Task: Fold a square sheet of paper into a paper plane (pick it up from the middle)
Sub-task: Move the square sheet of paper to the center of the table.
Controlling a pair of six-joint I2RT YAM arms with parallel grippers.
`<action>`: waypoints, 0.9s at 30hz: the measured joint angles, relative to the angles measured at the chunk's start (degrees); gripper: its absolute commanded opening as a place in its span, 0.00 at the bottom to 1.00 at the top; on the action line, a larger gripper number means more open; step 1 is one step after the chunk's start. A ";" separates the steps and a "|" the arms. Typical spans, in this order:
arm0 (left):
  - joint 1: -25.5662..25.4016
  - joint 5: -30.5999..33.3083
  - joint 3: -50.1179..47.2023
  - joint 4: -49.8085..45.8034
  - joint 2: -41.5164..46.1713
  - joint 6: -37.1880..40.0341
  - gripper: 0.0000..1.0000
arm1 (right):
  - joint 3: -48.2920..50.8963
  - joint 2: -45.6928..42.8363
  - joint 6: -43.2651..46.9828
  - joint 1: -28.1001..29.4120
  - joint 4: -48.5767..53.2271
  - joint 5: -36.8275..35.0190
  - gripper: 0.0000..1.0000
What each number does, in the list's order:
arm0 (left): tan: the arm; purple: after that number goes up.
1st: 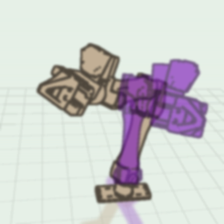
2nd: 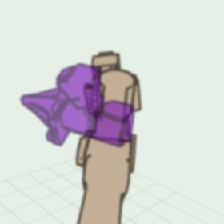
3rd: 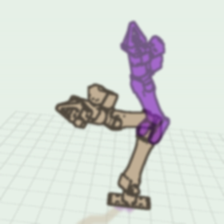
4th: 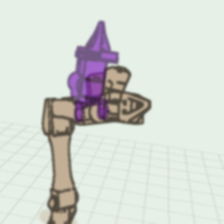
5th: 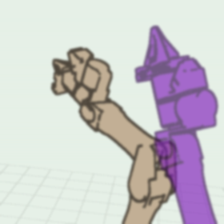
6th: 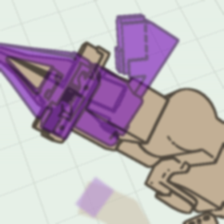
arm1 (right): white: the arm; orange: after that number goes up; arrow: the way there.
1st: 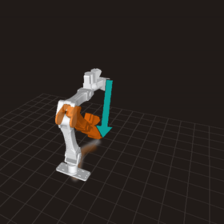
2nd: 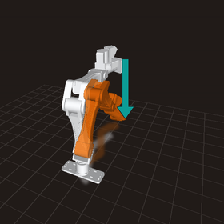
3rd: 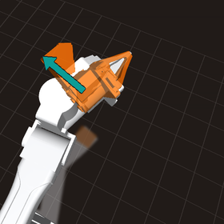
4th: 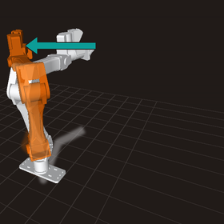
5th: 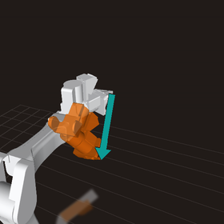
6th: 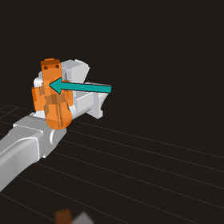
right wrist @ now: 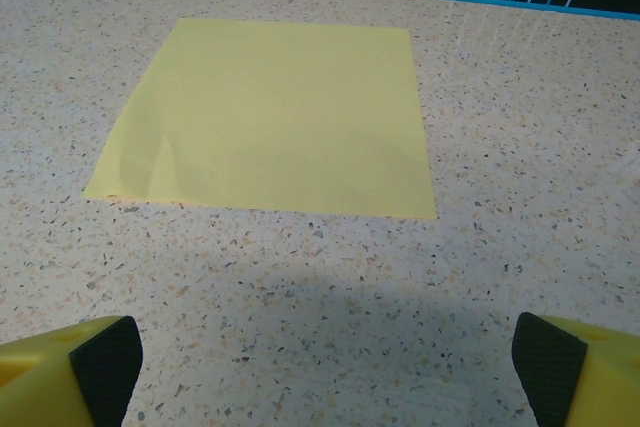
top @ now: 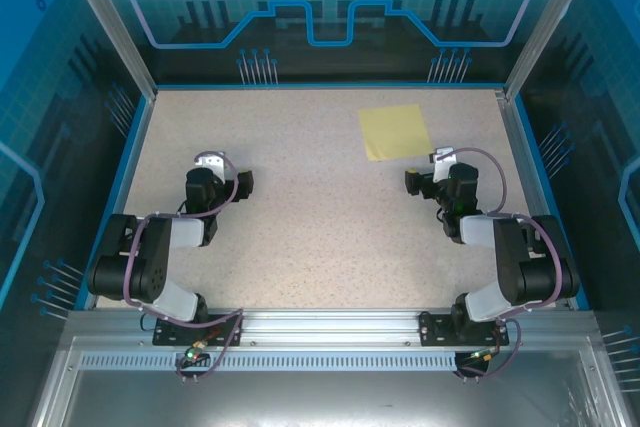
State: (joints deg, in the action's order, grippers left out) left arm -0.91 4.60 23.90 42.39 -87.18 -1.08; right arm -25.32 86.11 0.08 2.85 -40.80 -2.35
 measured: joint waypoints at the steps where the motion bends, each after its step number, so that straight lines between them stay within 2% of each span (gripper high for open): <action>1: 0.00 0.00 0.00 0.02 0.00 0.00 0.99 | 0.00 0.00 0.00 -0.11 -0.02 0.37 0.99; 5: 0.00 0.00 0.07 -0.85 0.50 0.00 0.99 | -0.02 -0.63 -0.02 -0.76 1.03 1.53 0.99; 11: 0.00 0.04 3.82 -12.31 9.18 -0.42 0.99 | -0.63 -11.74 -0.04 -0.83 9.07 3.10 0.99; 16: 0.00 -0.57 10.51 -24.00 15.23 -4.35 0.99 | -6.97 -17.97 -0.79 -0.20 19.02 5.51 0.99; 22: 0.00 -6.51 19.43 -39.76 17.40 -11.39 0.99 | -16.68 -16.39 -3.72 3.45 33.31 7.37 0.99; 27: -0.46 -14.71 25.33 -49.55 15.82 -17.31 0.99 | -29.03 -7.39 -4.22 6.91 45.75 7.06 0.99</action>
State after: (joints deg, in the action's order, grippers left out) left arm -1.37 -10.11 49.23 -7.16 -71.35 -18.39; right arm -54.35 78.72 -4.14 9.76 4.95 4.71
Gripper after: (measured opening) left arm 0.987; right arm 0.992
